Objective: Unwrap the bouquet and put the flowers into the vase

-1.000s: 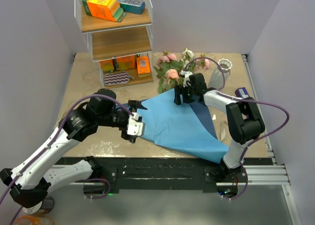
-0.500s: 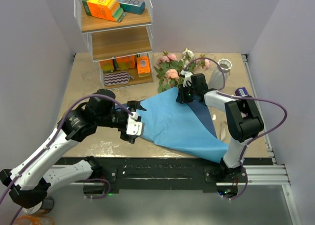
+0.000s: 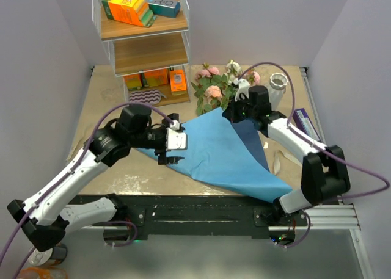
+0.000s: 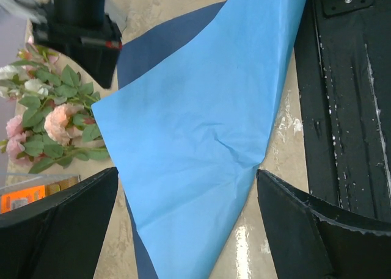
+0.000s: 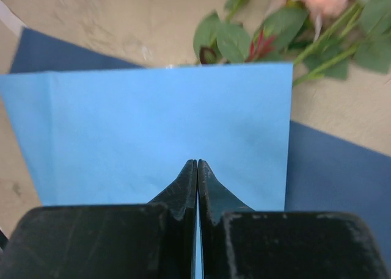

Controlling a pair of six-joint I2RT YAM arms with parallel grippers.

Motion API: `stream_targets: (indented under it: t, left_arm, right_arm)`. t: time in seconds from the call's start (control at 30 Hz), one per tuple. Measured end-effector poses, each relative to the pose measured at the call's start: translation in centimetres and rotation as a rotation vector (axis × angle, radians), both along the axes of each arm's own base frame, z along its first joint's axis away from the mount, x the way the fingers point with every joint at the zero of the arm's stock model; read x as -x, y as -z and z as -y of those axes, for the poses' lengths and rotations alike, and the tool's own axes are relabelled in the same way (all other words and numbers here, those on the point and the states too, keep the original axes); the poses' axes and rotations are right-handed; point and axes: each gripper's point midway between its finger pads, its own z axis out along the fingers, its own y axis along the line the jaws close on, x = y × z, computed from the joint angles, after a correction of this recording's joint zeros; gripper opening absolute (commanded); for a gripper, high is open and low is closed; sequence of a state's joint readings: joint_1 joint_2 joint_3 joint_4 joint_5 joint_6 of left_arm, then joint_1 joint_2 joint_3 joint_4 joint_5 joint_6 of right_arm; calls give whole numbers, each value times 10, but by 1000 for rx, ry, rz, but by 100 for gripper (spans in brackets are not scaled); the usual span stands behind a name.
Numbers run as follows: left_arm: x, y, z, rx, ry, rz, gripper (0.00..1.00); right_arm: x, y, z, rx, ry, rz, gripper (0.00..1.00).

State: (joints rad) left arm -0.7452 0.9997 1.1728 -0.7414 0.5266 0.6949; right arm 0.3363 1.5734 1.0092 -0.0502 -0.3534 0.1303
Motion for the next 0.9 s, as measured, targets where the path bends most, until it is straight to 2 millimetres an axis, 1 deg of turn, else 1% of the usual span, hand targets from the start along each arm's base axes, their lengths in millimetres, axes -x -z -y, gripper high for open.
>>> stream_targets:
  t: [0.03,0.07,0.1,0.13,0.17,0.2,0.3,0.37,0.4,0.43,0.47,0.5,0.6,0.63,0.67,0.7,0.77,0.83,0.9]
  left_arm:
    - [-5,2,1,0,-11,-16,100]
    - [-12,6,2,0,-26,-40,100]
    - [-20,9,1,0,-45,-64,100]
    - [-28,14,0,-3,-62,-92,99]
    - [-38,21,0,-11,-80,-126,100]
    - [-47,28,-1,-20,-98,-160,99]
    - [-72,57,2,-66,-129,-262,99]
    - [-91,84,8,-108,-138,-352,97]
    - [-98,91,8,-116,-146,-373,95]
    - [-108,103,9,-135,-155,-421,93]
    - [-121,112,11,-141,-158,-467,92]
    - [-134,121,13,-145,-164,-491,90]
    - [-170,147,14,-156,-180,-559,89]
    - [-179,155,13,-157,-182,-575,88]
    - [-186,162,14,-159,-180,-586,86]
    - [-190,169,14,-160,-177,-598,86]
    - [-197,180,18,-165,-171,-625,83]
    - [-206,189,24,-166,-165,-636,82]
    - [-214,195,29,-161,-162,-632,86]
  right_arm:
    - [0,-20,1,-14,5,49,19]
    - [0,-37,2,-27,7,92,40]
    - [0,-49,2,-38,13,126,44]
    - [-1,-58,3,-45,20,148,45]
    - [-2,-61,3,-45,22,157,46]
    - [-4,-58,3,-40,26,153,47]
    - [-5,-36,6,-13,47,103,47]
    - [2,-24,11,1,67,74,46]
    - [7,-22,14,4,72,69,46]
    - [12,-24,16,-1,77,73,46]
    - [17,-29,18,-7,79,84,45]
    - [22,-40,19,-19,80,108,45]
    - [32,-85,21,-73,80,225,44]
    - [35,-98,21,-89,80,258,44]
    - [40,-114,21,-109,76,302,44]
    - [44,-126,22,-123,75,333,43]
    - [50,-142,23,-142,74,373,43]
    - [55,-153,24,-155,70,399,43]
    - [60,-158,25,-160,66,409,43]
